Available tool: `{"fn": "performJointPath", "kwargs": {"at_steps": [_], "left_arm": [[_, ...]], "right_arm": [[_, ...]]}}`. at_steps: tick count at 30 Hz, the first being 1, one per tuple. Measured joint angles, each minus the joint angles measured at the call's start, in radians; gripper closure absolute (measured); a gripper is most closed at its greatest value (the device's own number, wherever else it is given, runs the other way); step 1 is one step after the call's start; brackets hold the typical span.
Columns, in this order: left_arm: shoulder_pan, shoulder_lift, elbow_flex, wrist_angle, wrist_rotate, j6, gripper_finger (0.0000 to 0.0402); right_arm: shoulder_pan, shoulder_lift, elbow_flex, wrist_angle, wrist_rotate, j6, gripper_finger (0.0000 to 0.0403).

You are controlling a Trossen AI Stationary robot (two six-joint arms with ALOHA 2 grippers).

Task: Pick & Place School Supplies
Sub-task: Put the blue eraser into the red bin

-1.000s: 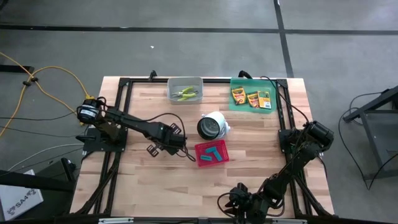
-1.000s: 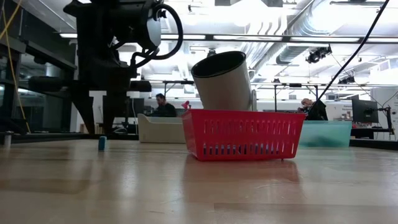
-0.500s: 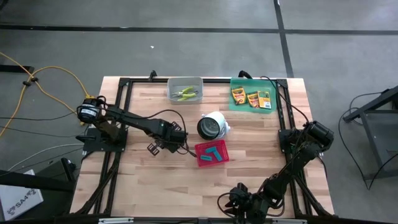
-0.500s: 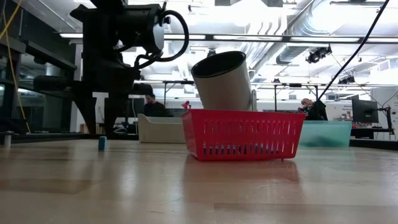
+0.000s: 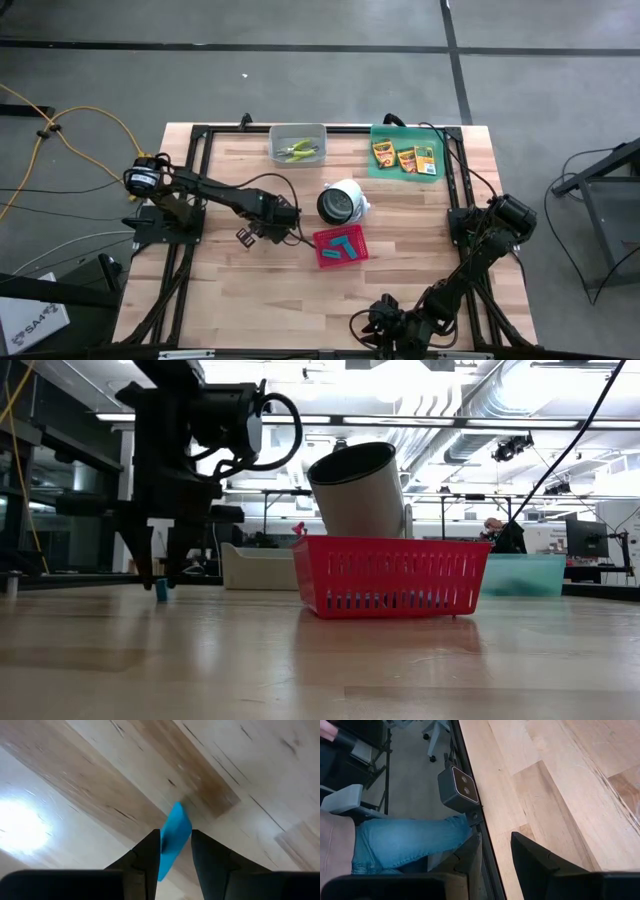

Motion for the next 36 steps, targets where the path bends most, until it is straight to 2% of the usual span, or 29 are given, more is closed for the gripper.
{"fn": "performJointPath", "kwargs": {"at_steps": [6, 16, 26, 36], "left_arm": [[0.006, 0.006, -0.003, 0.019, 0.0, -0.002, 0.031], [0.001, 0.005, -0.002, 0.015, 0.0, -0.013, 0.0383], [-0.047, 0.005, -0.002, 0.013, -0.055, -0.04, 0.0382], [-0.197, -0.05, 0.023, 0.021, -0.063, -0.221, 0.0382]], "right_arm": [[0.0, 0.0, 0.0, 0.009, 0.0, 0.0, 0.0306], [0.0, 0.0, 0.0, 0.018, 0.0, 0.0, 0.0306], [0.0, 0.0, 0.0, 0.022, 0.0, -0.003, 0.0306], [0.0, 0.0, 0.0, 0.022, 0.0, -0.012, 0.0306]]}}
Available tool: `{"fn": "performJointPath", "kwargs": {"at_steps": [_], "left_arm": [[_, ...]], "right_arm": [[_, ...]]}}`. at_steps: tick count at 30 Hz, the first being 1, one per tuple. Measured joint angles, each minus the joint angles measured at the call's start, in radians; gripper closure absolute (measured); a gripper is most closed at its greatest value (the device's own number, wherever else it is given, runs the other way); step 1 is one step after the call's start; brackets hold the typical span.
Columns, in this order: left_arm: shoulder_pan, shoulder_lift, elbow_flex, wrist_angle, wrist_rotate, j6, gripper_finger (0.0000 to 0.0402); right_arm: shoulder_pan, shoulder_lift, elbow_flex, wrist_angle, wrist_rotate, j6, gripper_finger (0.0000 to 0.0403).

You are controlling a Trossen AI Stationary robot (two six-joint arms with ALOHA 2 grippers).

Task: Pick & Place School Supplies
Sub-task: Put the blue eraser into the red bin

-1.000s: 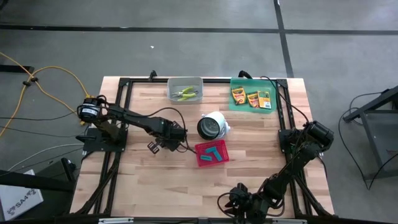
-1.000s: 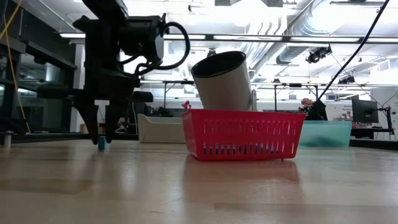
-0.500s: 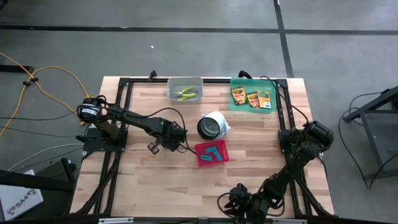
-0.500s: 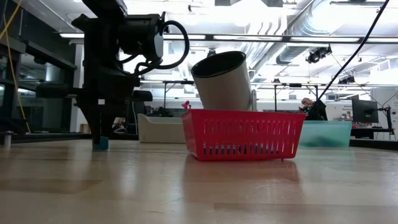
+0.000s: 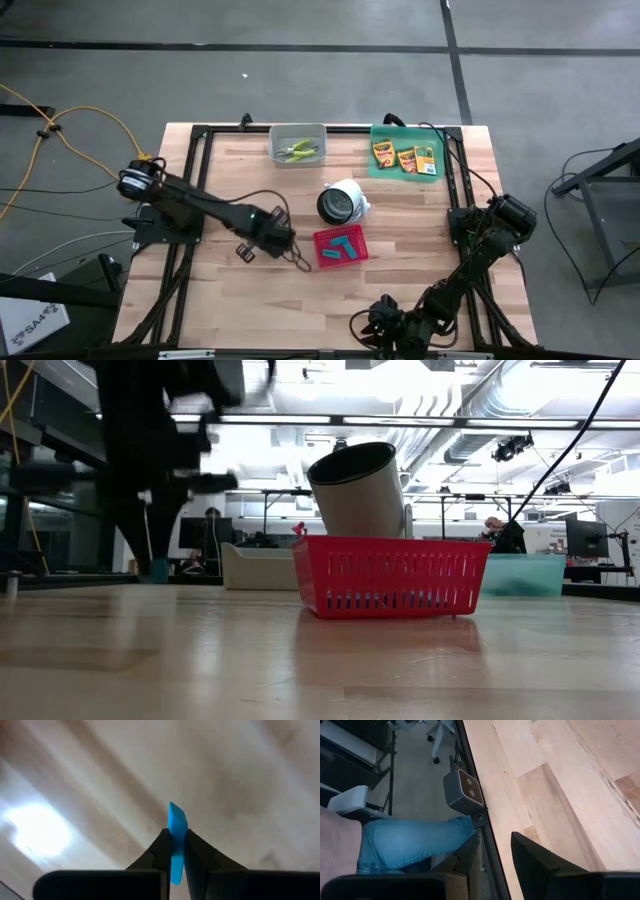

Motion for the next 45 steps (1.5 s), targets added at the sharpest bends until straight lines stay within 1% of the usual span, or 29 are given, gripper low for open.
{"fn": "performJointPath", "kwargs": {"at_steps": [2, 4, 6, 9, 11, 14, 18, 19, 22, 25, 32, 36, 40, 45], "left_arm": [[-0.048, -0.018, 0.015, 0.037, 0.0, 0.0, 0.0382], [-0.093, -0.036, 0.027, 0.111, 0.0, 0.011, 0.0382], [-0.131, -0.051, 0.03, 0.221, -0.002, 0.031, 0.0382], [-0.171, -0.064, 0.03, 0.401, -0.031, 0.06, 0.0382], [-0.182, -0.064, 0.03, 0.519, -0.067, 0.068, 0.0382], [-0.173, -0.064, 0.03, 0.667, -0.075, 0.068, 0.0382], [-0.124, -0.064, 0.03, 0.777, -0.074, 0.002, 0.0382], [-0.108, -0.063, 0.03, 0.793, -0.065, -0.025, 0.0382], [-0.056, -0.042, 0.03, 0.82, 0.017, -0.09, 0.0382], [-0.015, 0.003, 0.03, 0.841, 0.092, -0.112, 0.0382], [0.031, 0.111, 0.03, 0.915, 0.111, -0.091, 0.0382], [0.044, 0.168, 0.03, 0.914, 0.122, -0.14, 0.0379], [0.043, 0.2, 0.03, 0.921, 0.117, -0.168, 0.035], [0.037, 0.202, 0.029, 0.928, 0.114, -0.17, 0.031]], "right_arm": [[0.0, 0.0, 0.0, 0.0, 0.008, -0.009, 0.0306], [0.0, 0.0, 0.0, 0.0, 0.02, -0.022, 0.0306], [0.0, 0.0, 0.0, 0.0, 0.023, -0.028, 0.0306], [-0.002, 0.0, 0.0, 0.0, 0.023, -0.037, 0.0306], [-0.002, 0.0, 0.0, 0.0, 0.023, -0.037, 0.0306], [-0.002, 0.0, 0.0, 0.0, 0.023, -0.037, 0.0306], [-0.002, 0.0, 0.0, 0.0, 0.022, -0.037, 0.0306], [-0.002, 0.0, 0.0, 0.0, 0.022, -0.037, 0.0306], [-0.002, 0.0, 0.0, 0.0, 0.021, -0.051, 0.0306], [-0.002, 0.0, 0.0, 0.001, 0.021, -0.052, 0.0306], [0.0, 0.0, 0.0, 0.007, 0.021, -0.052, 0.0306], [0.0, 0.0, 0.0, 0.009, 0.02, -0.053, 0.0306], [0.0, 0.0, 0.0, 0.008, 0.021, -0.056, 0.0306], [0.0, 0.0, 0.0, 0.008, 0.021, -0.055, 0.0306]]}}
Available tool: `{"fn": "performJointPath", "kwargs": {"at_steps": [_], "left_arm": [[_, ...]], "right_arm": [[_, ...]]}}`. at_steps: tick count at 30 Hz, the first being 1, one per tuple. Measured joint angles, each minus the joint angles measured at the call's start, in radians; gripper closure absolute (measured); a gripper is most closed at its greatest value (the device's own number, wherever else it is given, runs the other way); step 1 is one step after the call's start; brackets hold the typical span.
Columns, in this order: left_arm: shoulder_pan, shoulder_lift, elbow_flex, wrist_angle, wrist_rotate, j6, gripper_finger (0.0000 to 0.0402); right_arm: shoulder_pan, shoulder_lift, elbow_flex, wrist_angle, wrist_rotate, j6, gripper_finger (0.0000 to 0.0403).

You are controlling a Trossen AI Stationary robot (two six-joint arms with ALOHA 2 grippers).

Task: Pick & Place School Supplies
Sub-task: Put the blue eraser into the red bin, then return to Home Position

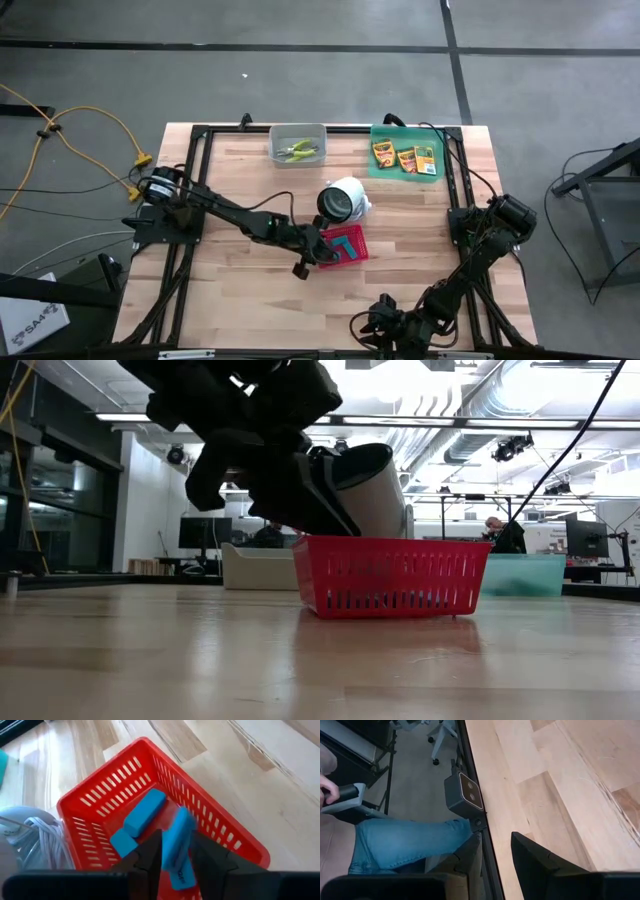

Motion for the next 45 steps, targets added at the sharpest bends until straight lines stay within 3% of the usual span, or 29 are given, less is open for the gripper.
{"fn": "performJointPath", "kwargs": {"at_steps": [13, 25, 30, 36, 45], "left_arm": [[-0.04, 0.0, 0.0, 0.11, -0.021, 0.073, 0.0292], [-0.161, -0.068, 0.0, 0.215, -0.258, 0.133, 0.0291], [-0.232, -0.105, 0.0, 0.201, -0.376, 0.039, 0.0291], [-0.279, -0.199, 0.0, -0.048, -0.548, -0.138, 0.0291], [-0.276, -0.379, 0.0, -0.459, -0.485, -0.463, 0.0291]], "right_arm": [[0.0, 0.0, 0.0, 0.0, 0.0, 0.001, 0.0306], [0.0, 0.0, 0.0, 0.0, 0.001, -0.018, 0.0306], [0.0, 0.0, 0.0, 0.001, 0.015, -0.018, 0.0306], [-0.005, 0.0, 0.0, 0.001, 0.104, -0.015, 0.0306], [-0.076, -0.009, 0.0, -0.015, 0.093, -0.05, 0.0306]]}}
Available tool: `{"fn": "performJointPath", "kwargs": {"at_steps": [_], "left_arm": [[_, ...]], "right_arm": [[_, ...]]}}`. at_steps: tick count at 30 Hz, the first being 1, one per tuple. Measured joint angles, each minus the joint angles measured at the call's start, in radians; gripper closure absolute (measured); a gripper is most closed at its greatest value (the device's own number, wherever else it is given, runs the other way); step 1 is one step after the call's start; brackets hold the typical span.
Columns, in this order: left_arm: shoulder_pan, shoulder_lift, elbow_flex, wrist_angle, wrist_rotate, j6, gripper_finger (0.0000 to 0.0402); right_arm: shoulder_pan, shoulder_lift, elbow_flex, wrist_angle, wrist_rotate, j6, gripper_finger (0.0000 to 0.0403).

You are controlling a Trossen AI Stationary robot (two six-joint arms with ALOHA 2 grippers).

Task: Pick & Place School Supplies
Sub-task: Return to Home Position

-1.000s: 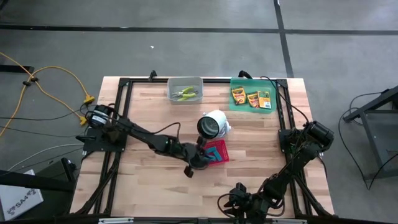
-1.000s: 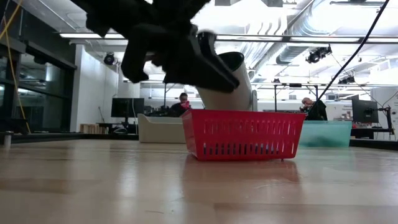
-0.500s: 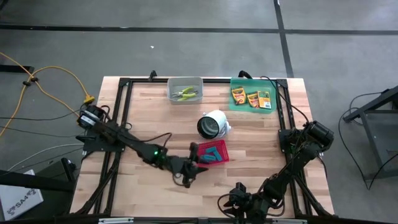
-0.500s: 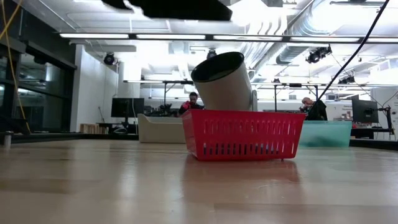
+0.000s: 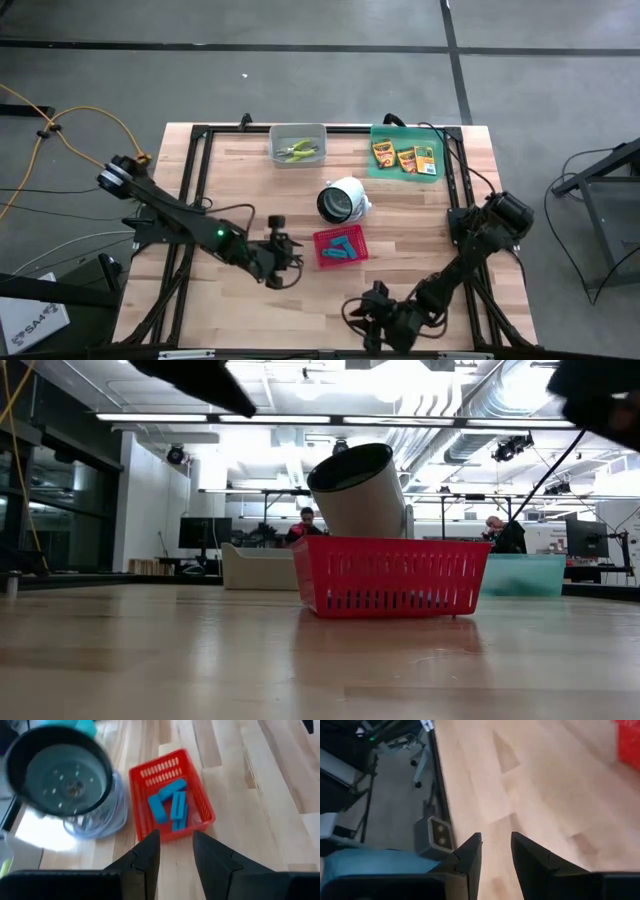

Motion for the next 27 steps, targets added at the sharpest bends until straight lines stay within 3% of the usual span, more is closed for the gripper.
{"fn": "performJointPath", "kwargs": {"at_steps": [9, 14, 21, 27], "left_arm": [[0.0, -0.101, 0.0, -0.096, -0.004, -0.072, 0.0291], [0.011, -0.112, 0.0, -0.147, -0.006, -0.103, 0.0291], [0.066, -0.157, 0.0, -0.35, -0.009, -0.22, 0.0291], [0.095, -0.238, 0.0, -0.366, -0.009, -0.181, 0.0291]], "right_arm": [[-0.106, -0.172, 0.002, -0.076, -0.061, -0.192, 0.0306], [-0.149, -0.295, 0.0, -0.18, -0.028, -0.272, 0.0306], [-0.175, -0.438, 0.0, -0.364, 0.06, -0.286, 0.0306], [-0.174, -0.527, 0.0, -0.493, 0.089, -0.289, 0.0306]]}}
